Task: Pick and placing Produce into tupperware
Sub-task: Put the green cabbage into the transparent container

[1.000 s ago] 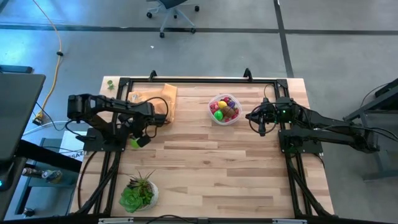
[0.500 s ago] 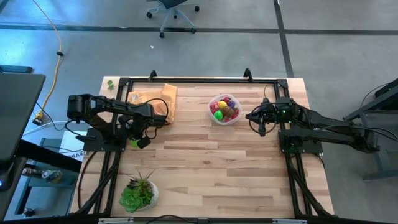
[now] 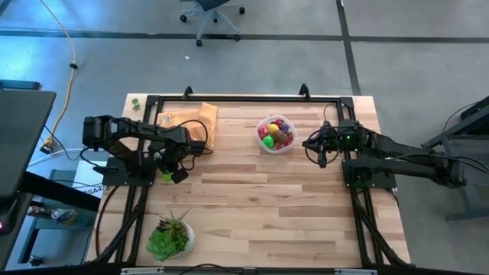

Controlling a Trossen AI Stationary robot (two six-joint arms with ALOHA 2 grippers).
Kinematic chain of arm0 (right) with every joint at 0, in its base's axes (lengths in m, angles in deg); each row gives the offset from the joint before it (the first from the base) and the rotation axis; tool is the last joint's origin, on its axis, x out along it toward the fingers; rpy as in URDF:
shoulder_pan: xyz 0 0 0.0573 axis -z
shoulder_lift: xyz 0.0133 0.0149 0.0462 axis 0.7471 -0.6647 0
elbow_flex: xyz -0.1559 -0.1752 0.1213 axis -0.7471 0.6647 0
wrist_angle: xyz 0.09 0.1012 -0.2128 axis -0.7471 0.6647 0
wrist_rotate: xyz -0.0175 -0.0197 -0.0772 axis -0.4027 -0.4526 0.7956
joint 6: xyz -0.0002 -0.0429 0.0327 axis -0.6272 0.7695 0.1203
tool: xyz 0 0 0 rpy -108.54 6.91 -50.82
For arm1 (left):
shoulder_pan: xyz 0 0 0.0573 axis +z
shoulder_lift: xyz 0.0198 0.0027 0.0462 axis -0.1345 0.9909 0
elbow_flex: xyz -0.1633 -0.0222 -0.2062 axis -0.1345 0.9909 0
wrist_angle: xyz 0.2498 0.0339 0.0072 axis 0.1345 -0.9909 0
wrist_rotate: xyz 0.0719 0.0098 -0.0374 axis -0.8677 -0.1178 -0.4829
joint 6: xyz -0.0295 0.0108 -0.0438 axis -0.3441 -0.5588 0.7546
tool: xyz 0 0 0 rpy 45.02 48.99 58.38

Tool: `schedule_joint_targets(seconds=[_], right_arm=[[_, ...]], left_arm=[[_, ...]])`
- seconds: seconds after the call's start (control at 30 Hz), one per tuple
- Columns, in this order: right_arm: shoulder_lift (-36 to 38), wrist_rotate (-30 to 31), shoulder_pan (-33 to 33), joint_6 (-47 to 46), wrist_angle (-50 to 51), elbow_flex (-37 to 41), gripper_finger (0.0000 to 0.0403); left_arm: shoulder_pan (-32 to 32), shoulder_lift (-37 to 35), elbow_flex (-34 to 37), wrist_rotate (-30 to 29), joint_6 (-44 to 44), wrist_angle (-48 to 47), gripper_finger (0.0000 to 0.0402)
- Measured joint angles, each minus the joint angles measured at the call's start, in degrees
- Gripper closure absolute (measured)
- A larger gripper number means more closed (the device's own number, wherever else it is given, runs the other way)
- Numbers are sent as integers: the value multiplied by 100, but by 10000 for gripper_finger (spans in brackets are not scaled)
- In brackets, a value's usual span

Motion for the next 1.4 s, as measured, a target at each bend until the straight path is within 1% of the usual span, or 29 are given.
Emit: schedule_joint_targets(seconds=[0.07,0.2,0.27,0.33,0.47,0.7,1.03,1.3,1.4], right_arm=[[-2,0,-2,0,27,0,373],[-2,2,-2,0,24,0,373],[0,0,-2,0,22,0,373],[-2,1,-1,0,24,0,373],[-2,0,-2,0,33,0,373],[-2,0,-2,0,34,0,373],[0,0,1,0,74,0,373],[-2,2,-2,0,96,0,373],[-1,1,-2,0,96,0,373]], left_arm=[[3,0,-37,-136,-54,-48,355],[13,0,-193,-736,70,-818,355],[13,-4,-192,-834,125,-917,355],[11,-4,-127,-806,118,-793,355],[9,39,37,-581,124,-91,355],[11,37,72,-728,295,-247,355],[-42,37,61,-581,319,-96,357],[-39,37,59,-582,362,-82,388],[-39,37,25,-493,451,3,398]])
